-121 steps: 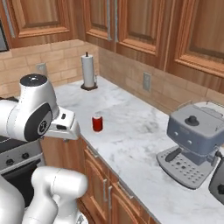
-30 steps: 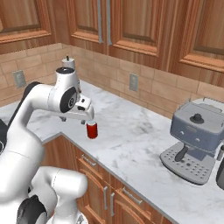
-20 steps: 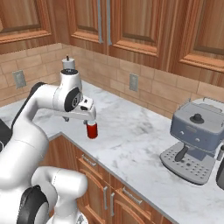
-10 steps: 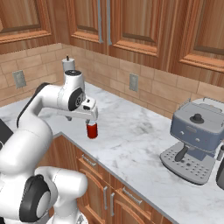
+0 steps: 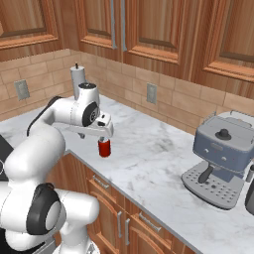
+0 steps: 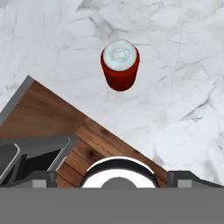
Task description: Four empty soda cans are scattered around the kitchen. Gather all the cans and cluster them next to the stove for recycling.
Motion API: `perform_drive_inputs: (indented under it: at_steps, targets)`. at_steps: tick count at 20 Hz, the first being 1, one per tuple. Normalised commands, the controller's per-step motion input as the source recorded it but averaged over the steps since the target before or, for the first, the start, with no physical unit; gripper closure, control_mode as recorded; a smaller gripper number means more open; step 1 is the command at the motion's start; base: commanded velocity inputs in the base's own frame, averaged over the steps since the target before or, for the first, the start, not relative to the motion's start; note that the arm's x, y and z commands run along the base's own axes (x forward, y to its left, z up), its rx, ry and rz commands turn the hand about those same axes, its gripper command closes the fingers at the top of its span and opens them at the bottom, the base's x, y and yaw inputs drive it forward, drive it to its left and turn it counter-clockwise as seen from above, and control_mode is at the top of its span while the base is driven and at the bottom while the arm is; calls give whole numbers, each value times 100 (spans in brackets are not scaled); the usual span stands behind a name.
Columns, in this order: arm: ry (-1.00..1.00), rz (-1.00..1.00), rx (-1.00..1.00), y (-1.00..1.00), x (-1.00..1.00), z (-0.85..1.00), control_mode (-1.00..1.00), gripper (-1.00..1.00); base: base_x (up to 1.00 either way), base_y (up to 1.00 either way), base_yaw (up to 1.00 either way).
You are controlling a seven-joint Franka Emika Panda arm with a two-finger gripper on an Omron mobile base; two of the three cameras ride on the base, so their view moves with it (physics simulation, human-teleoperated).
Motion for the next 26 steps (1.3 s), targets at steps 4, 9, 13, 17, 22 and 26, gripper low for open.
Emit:
perform_drive_inputs:
  at_steps: [4, 9, 13, 17, 22, 26]
  targets:
    - [4, 0, 0, 0, 28, -14, -100, -100, 0, 0, 0]
    - [6, 0, 0, 0, 22, -19, -100, -100, 0, 0, 0]
    - [6, 0, 0, 0, 23, -18, -100, -100, 0, 0, 0]
    - [3, 0, 0, 0, 21, -13, -100, -100, 0, 0, 0]
    - [1, 0, 0, 0, 19, -12, -100, -100, 0, 0, 0]
    - [1, 0, 0, 0, 16, -16, -100, -100, 0, 0, 0]
